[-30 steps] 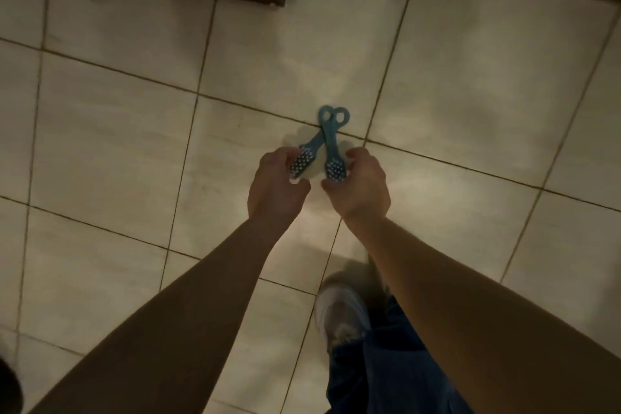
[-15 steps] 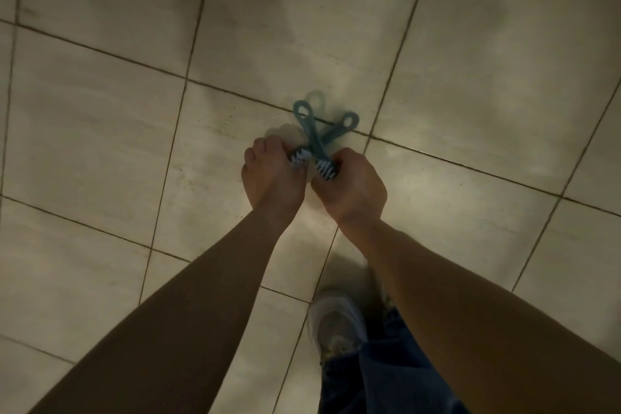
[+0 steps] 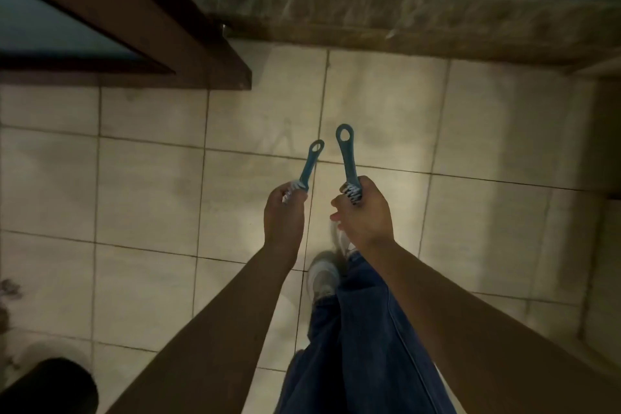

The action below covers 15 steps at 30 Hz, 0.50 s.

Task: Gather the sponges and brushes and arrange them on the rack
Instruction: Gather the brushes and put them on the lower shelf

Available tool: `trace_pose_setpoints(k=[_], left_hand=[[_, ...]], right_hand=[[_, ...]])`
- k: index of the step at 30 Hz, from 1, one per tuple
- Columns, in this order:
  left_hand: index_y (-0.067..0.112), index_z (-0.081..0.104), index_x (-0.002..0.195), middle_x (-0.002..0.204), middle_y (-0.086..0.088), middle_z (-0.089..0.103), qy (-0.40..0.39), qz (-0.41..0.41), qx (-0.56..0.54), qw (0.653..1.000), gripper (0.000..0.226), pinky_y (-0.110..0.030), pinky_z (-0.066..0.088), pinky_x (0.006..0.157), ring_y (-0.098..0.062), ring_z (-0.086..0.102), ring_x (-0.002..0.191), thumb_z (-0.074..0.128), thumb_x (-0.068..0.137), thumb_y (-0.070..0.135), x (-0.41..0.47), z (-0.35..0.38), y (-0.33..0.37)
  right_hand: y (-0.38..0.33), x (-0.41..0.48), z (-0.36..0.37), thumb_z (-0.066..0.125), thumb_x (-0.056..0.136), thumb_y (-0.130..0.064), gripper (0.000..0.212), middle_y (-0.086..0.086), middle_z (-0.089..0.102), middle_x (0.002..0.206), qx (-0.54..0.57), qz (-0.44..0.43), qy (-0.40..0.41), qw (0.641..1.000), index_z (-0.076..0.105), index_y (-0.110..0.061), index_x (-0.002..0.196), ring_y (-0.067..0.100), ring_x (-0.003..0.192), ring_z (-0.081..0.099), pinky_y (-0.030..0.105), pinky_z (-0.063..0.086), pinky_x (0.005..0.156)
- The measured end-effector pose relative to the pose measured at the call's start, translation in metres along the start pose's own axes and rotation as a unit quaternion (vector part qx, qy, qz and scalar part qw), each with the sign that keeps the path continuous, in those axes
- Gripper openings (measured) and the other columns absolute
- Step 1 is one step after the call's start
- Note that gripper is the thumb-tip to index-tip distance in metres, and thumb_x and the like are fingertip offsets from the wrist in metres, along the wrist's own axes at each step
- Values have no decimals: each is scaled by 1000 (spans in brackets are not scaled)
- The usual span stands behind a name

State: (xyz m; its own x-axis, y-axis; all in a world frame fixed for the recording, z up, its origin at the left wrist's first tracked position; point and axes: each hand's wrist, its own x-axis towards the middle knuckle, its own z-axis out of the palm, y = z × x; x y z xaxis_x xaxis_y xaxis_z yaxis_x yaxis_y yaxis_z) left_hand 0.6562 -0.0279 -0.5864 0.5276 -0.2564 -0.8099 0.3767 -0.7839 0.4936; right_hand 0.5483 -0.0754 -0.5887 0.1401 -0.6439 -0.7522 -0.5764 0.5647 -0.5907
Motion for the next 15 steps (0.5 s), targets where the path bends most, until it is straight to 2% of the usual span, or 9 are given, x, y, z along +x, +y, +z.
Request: trace_pose_setpoints(k=[1,3,5,7,9,11,15], left_hand=[[21,59,110,79,1,50,-15,-6,-7,1000,19,-24,36,53,-10,43,64,55,93,30,-24,-1,17],[21,60,106,75,0,50,-44,-13,-1,999,17,-24,35,50,-11,42,59,60,90,25,-71,-5,49],[22,60,103,73,-1,51,-62,-2,16,998,18,-24,35,49,-12,41,57,67,86,21,-119,-10,80],[23,60,98,70,0,50,-77,13,14,997,15,-23,33,47,-11,39,53,68,86,21,-168,-17,111],[20,61,94,72,1,50,-93,26,16,995,9,-24,34,50,-11,41,54,66,88,25,-215,-22,138],[20,61,90,77,1,53,-111,50,24,992,12,-25,38,53,-12,45,59,62,91,31,-260,-26,162],[19,59,92,81,1,54,-156,114,54,980,16,-24,43,56,-12,50,61,54,96,33,-337,-27,195]], right_hand=[[-16,-16,-15,53,91,-13,14,8,67,90,25,8,-1,1000,53,-22,103,22,71,68,40,58,68],[-49,-51,-45,48,93,-5,22,11,68,91,80,29,-6,996,54,-18,109,19,63,63,31,53,60],[-83,-89,-75,45,92,0,26,11,64,84,111,36,-2,993,55,-14,111,16,59,54,23,47,51],[-114,-129,-106,46,91,0,25,6,59,80,123,24,9,992,57,-13,109,12,60,51,18,42,50],[-137,-169,-133,50,90,-4,16,4,55,75,134,17,16,991,58,-12,101,13,60,47,21,39,53],[-159,-208,-159,51,90,-16,7,5,52,72,142,16,25,989,56,-11,91,16,60,43,26,36,56],[-187,-278,-204,33,95,-32,34,3,46,66,245,61,33,967,59,-12,97,14,54,37,26,28,49]])
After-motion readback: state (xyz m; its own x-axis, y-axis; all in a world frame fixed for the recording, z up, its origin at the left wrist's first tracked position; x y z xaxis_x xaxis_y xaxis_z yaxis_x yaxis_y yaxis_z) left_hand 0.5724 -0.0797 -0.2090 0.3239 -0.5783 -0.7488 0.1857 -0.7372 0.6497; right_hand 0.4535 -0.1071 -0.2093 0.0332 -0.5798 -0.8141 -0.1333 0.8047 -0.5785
